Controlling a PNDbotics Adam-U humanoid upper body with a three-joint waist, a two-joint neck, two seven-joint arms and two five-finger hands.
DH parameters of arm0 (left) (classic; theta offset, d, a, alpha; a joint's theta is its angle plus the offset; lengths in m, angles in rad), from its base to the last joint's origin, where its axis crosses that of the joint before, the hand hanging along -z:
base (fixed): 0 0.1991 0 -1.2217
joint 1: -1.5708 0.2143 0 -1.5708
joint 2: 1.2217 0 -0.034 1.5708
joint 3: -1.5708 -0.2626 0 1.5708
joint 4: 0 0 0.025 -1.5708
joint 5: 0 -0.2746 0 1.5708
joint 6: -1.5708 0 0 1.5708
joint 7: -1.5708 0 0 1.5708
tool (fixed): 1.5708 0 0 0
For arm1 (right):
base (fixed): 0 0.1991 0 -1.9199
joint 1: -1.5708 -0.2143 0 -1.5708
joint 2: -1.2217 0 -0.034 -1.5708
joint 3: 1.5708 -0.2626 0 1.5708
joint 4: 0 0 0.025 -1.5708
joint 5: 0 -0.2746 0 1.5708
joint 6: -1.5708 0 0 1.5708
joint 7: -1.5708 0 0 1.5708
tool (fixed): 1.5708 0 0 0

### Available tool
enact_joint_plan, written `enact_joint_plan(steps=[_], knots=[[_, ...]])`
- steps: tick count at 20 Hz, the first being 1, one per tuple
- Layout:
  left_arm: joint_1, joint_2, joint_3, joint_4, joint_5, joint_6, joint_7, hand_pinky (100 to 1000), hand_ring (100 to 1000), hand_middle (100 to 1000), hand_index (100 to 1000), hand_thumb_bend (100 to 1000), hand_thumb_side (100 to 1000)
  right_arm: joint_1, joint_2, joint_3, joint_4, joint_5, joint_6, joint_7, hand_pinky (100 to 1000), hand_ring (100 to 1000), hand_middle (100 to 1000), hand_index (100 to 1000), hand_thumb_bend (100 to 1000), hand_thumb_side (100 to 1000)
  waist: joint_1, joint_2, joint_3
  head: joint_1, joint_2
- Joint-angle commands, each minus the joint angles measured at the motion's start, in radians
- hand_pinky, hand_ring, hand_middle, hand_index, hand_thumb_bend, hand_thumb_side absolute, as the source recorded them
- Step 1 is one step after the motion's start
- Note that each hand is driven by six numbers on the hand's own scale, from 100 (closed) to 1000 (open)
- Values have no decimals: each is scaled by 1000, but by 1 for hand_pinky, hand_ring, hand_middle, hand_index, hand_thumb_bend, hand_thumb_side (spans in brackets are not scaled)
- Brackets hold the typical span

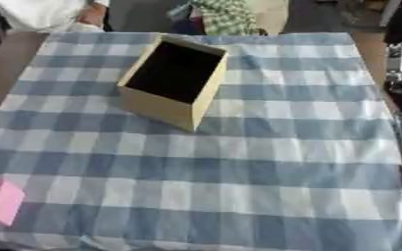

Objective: Pick up objects on the table and place them in the box.

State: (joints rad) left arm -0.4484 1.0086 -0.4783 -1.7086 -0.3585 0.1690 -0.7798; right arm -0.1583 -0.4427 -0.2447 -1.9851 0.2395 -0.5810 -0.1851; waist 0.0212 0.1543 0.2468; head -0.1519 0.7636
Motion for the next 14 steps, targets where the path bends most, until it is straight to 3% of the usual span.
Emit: enact_joint_plan(steps=[1,5,14], knots=[[-21,11,1,20,-11,-16,-9,838,917,943,954,551,302,-10,-11,-4,-15,-8,0,4,784,614,599,782,100,789,1,-8,-1,3,6],[-26,2,-9,37,-19,-35,-26,839,919,945,956,458,261,-10,-9,-5,-15,-8,1,6,784,614,599,782,100,788,1,-6,-3,6,6],[-37,-11,-22,49,-20,-47,-60,840,922,940,950,468,269,-12,-4,-5,-15,-7,4,10,783,613,598,782,100,787,1,-3,-4,5,6]])
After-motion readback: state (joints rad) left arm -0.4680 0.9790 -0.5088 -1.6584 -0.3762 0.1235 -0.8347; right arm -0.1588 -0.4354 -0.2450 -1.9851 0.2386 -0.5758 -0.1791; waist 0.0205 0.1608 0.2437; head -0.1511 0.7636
